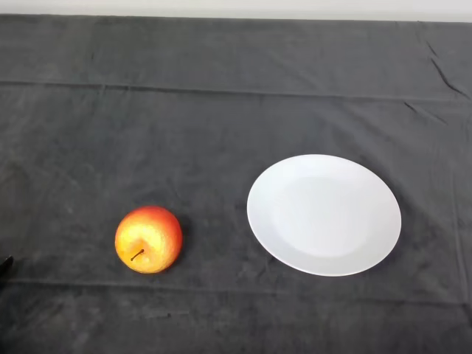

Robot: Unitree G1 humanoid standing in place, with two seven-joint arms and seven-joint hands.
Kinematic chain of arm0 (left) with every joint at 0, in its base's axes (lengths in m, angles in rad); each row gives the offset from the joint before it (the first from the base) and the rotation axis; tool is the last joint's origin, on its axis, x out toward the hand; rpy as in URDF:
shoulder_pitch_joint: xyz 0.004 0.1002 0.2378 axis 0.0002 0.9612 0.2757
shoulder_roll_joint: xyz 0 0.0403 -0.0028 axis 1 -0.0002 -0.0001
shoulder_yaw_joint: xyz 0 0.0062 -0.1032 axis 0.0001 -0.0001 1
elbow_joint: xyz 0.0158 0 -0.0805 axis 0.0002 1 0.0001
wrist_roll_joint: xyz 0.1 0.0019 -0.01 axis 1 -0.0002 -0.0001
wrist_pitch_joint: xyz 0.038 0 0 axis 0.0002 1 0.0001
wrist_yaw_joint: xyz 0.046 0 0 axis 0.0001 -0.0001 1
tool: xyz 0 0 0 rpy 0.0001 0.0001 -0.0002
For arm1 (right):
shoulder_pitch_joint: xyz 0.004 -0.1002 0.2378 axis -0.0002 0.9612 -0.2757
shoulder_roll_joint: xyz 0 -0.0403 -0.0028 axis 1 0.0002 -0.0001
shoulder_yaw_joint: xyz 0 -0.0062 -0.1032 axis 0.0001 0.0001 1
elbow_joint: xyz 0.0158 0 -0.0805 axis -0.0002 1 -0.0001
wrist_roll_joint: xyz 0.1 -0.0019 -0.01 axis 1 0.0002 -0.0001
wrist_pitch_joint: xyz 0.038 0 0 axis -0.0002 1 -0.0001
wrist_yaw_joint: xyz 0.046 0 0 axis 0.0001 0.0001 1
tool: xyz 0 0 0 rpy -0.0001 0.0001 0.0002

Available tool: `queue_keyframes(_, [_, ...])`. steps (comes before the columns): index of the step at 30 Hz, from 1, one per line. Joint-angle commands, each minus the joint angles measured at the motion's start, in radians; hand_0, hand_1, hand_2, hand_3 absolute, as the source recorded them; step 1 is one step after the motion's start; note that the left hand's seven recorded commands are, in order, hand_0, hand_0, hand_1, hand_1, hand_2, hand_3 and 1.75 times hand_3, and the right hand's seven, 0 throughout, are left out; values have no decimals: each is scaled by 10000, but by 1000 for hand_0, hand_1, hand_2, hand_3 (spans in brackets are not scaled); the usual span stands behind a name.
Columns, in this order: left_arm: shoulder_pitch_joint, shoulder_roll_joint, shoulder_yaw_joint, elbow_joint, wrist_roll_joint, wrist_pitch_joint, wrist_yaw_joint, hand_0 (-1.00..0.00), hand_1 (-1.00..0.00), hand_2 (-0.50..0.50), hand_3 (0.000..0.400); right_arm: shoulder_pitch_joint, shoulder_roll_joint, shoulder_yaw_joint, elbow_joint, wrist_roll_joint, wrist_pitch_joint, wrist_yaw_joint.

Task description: Move the apple to the plate

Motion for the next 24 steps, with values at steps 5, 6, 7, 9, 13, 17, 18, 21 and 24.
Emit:
queue_keyframes(5, [-68,787,-96,268,206,-32,37,0,0,0,0,90,-278,-66,-129,109,-54,37])
queue_keyframes(6, [-90,805,-107,265,230,-52,57,0,0,0,0,90,-279,-66,-129,109,-54,37])
queue_keyframes(7, [-107,820,-115,262,247,-66,67,0,0,0,0,90,-279,-66,-129,109,-54,37])
queue_keyframes(9, [-153,854,-139,256,296,-99,98,0,0,0,0,89,-279,-66,-128,109,-54,37])
queue_keyframes(13, [-209,923,-180,239,374,-177,111,0,0,0,0,89,-279,-66,-127,109,-54,38])
queue_keyframes(17, [-275,978,-236,221,461,-240,107,0,0,0,0,89,-280,-67,-126,109,-54,38])
queue_keyframes(18, [-290,981,-260,214,492,-266,106,0,0,0,0,89,-280,-67,-126,109,-54,38])
queue_keyframes(21, [-350,1005,-323,186,565,-286,80,0,0,0,0,89,-280,-67,-125,109,-54,39])
queue_keyframes(24, [-430,1035,-414,73,653,-240,50,0,0,0,0,88,-280,-67,-125,109,-54,39])
